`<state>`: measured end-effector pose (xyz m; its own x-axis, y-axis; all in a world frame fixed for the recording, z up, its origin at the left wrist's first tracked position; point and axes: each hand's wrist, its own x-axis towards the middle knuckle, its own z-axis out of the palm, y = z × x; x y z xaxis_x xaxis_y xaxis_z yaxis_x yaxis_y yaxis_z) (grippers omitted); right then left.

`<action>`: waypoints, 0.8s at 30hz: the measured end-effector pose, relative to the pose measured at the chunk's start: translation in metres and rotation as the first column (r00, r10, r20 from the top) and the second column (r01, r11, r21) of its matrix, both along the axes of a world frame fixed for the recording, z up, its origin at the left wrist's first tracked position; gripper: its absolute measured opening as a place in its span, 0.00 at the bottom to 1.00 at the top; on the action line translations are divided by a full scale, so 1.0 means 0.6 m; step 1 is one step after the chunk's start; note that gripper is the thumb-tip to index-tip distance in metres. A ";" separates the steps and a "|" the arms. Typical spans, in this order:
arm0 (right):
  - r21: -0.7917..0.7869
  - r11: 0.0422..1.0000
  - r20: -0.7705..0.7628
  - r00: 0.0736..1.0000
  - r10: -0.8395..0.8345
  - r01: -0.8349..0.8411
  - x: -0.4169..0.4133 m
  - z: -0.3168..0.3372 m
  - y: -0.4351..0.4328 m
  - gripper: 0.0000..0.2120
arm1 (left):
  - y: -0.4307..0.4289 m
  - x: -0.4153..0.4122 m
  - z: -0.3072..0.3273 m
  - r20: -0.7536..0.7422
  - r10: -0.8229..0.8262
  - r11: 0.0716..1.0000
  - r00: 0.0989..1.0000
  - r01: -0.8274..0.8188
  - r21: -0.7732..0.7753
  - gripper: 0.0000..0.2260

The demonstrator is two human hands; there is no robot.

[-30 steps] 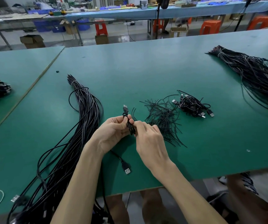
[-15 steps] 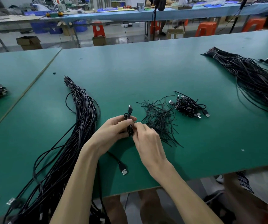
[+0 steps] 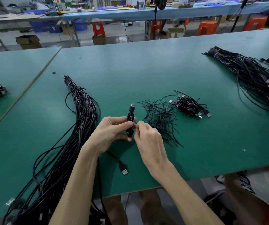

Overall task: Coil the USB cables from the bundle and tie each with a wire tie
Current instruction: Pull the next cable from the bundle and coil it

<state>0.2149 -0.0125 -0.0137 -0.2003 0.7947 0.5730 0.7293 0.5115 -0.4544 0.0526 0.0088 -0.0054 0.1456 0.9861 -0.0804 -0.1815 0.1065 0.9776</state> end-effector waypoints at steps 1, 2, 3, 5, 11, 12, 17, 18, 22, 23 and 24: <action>-0.013 1.000 0.006 1.000 0.006 -0.006 0.000 0.000 0.000 0.04 | 0.000 0.000 -0.001 -0.003 0.003 1.000 1.000 -0.003 0.008 0.14; -0.026 1.000 0.009 1.000 0.015 -0.015 0.000 0.000 -0.001 0.02 | 0.000 0.001 -0.001 -0.009 0.007 1.000 1.000 -0.006 0.013 0.14; -0.037 0.999 0.006 1.000 0.023 -0.023 0.001 -0.001 -0.001 0.01 | 0.000 0.001 -0.001 -0.016 0.009 1.000 1.000 -0.009 0.018 0.14; -0.079 0.996 -0.020 0.999 0.035 -0.037 0.002 -0.003 0.001 0.02 | 0.000 0.002 -0.002 -0.035 0.019 0.999 0.999 -0.018 0.033 0.14; -0.259 0.960 -0.233 0.972 0.044 -0.105 0.011 -0.009 0.013 0.05 | 0.001 0.007 -0.004 -0.076 0.067 0.994 0.995 -0.060 0.090 0.11; -0.286 0.950 -0.279 0.959 0.044 -0.127 0.012 -0.010 0.015 0.04 | 0.001 0.007 -0.004 -0.072 0.074 0.993 0.995 -0.067 0.096 0.11; -0.355 0.918 -0.343 0.938 0.051 -0.180 0.010 -0.018 0.025 0.11 | 0.000 0.009 -0.003 -0.064 0.062 0.992 0.996 -0.054 0.116 0.12; -0.360 0.915 -0.339 0.939 0.055 -0.184 0.010 -0.019 0.026 0.12 | 0.001 0.008 -0.003 -0.064 0.058 0.992 0.996 -0.050 0.118 0.11; -0.401 0.899 -0.366 0.930 0.021 -0.178 0.015 -0.021 0.030 0.11 | 0.001 0.008 -0.004 -0.114 0.044 0.990 0.993 -0.029 0.138 0.09; -0.412 0.894 -0.386 0.923 0.004 -0.176 0.017 -0.020 0.030 0.11 | 0.001 0.009 -0.005 -0.137 0.046 0.989 0.990 -0.025 0.146 0.09; -0.419 0.890 -0.404 0.915 -0.007 -0.178 0.018 -0.020 0.030 0.11 | 0.000 0.011 -0.006 -0.159 0.045 0.988 0.986 -0.020 0.154 0.09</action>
<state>0.2259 0.0052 -0.0255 -0.1167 0.9699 0.2137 0.4113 0.2431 -0.8785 0.0591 0.0090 -0.0090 0.1103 0.9926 0.0504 -0.0205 -0.0484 0.9986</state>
